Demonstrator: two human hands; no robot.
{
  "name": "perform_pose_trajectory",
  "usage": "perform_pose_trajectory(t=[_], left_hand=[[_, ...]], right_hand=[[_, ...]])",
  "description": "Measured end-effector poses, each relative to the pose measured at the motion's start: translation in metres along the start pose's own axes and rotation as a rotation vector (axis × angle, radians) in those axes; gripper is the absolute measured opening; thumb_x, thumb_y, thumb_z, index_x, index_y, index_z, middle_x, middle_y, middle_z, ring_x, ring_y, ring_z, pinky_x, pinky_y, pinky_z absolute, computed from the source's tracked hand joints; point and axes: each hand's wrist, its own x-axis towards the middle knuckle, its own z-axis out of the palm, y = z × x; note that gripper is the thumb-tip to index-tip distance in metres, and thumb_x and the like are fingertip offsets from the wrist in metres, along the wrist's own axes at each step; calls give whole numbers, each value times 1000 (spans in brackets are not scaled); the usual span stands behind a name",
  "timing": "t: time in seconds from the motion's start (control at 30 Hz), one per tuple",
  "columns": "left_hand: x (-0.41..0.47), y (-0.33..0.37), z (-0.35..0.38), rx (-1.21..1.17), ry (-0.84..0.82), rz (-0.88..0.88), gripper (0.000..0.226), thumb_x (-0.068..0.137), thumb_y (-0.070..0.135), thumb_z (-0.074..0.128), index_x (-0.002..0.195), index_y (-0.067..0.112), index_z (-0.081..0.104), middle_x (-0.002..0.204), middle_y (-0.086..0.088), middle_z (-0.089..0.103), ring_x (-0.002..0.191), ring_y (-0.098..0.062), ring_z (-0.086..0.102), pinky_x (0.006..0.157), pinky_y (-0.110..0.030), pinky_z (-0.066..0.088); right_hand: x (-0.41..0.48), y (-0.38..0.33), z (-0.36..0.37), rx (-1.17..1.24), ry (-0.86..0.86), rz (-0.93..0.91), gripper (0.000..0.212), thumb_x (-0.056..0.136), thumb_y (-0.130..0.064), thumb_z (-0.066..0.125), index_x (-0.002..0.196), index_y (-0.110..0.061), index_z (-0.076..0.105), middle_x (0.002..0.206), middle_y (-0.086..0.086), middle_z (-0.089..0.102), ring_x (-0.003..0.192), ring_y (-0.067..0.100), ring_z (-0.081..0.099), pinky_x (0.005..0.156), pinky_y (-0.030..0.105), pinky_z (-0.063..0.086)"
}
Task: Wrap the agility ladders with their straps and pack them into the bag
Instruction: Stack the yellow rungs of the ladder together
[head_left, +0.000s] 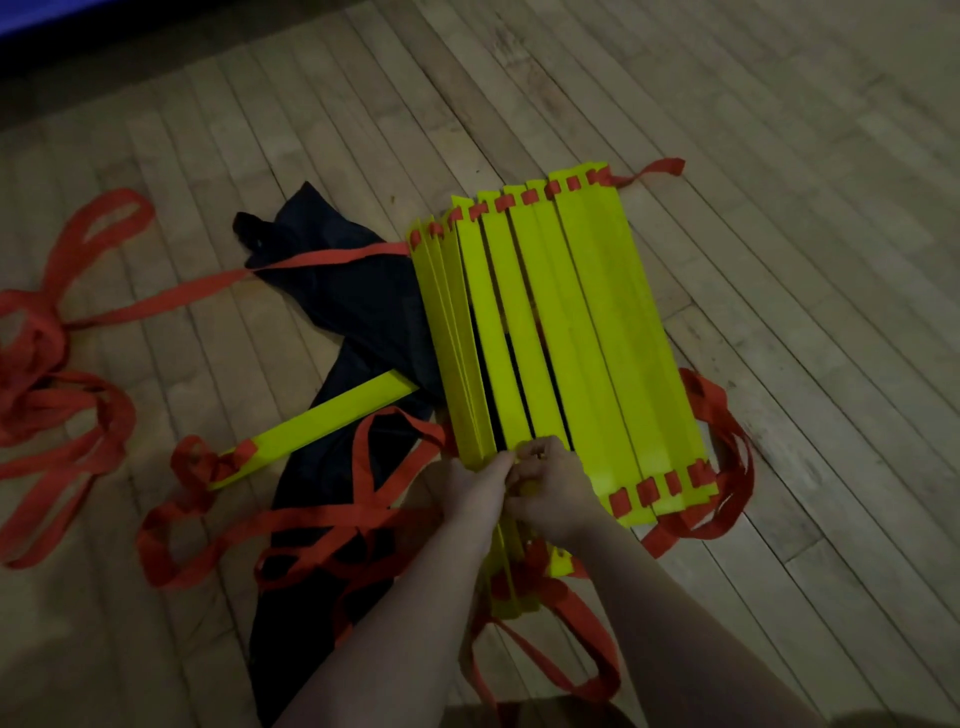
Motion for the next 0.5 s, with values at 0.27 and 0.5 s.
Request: perform_pose_trajectory(t=[0.27,0.5], left_hand=[[2,2,-2,117,37,93,24,81,31,68,92,13,58,99,-8,59,93,-26,56,80,-36,50],[0,3,-7,4,-29,33,76,79,41,72,140,7,39,142,-10,44,125,-29,46,88,-35,40]], right_hand=[[10,-12,5,227,178,237,22,92,-14,52,112,-4,50,100,13,55,73,28,55,52,30,36],[11,-15,4,317,119,244,21,88,-10,56,108,-2,58,98,16,64,82,30,58,62,34,43]])
